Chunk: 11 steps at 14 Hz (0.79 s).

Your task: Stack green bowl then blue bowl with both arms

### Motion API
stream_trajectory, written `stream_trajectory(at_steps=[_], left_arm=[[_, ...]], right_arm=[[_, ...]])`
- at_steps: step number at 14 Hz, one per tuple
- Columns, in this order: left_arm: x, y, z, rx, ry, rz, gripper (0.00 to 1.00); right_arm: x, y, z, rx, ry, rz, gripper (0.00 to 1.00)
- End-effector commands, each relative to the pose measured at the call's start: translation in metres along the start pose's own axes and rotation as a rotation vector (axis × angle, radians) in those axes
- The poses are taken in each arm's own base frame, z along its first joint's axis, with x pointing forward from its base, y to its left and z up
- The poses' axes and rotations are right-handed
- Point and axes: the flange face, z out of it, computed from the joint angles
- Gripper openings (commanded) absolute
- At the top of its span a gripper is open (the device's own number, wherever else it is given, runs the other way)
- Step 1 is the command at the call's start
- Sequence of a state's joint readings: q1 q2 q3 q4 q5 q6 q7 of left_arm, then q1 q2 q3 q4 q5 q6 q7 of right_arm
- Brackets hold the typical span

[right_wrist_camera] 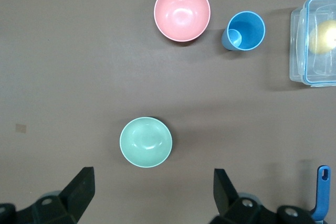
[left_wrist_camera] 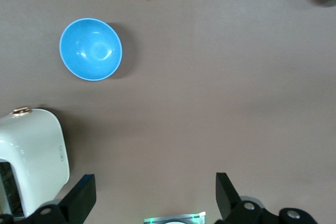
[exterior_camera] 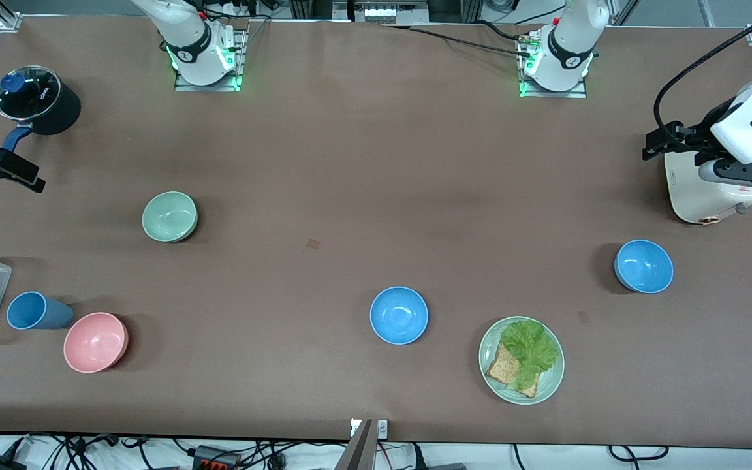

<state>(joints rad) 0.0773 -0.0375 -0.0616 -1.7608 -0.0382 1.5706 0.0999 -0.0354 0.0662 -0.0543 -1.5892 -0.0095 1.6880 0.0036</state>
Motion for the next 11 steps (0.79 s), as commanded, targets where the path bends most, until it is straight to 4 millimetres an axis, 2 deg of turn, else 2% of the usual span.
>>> stream_trajectory(at_steps=[1, 7, 9, 11], left_arm=[[0.003, -0.002, -0.005, 0.018, -0.001, -0.009, 1.0], [0.003, -0.002, -0.005, 0.017, -0.004, 0.002, 1.0], [0.003, -0.002, -0.006, 0.014, -0.002, 0.001, 1.0], [0.003, -0.003, -0.004, 0.009, -0.004, -0.004, 1.0]], right_arm=[[-0.009, 0.002, -0.003, -0.006, -0.007, -0.013, 1.0], [-0.011, -0.001, -0.007, -0.008, 0.001, -0.016, 1.0], [-0.009, 0.0, -0.001, -0.013, -0.013, -0.017, 1.0], [-0.002, -0.001, 0.02, -0.015, -0.049, -0.019, 1.0]])
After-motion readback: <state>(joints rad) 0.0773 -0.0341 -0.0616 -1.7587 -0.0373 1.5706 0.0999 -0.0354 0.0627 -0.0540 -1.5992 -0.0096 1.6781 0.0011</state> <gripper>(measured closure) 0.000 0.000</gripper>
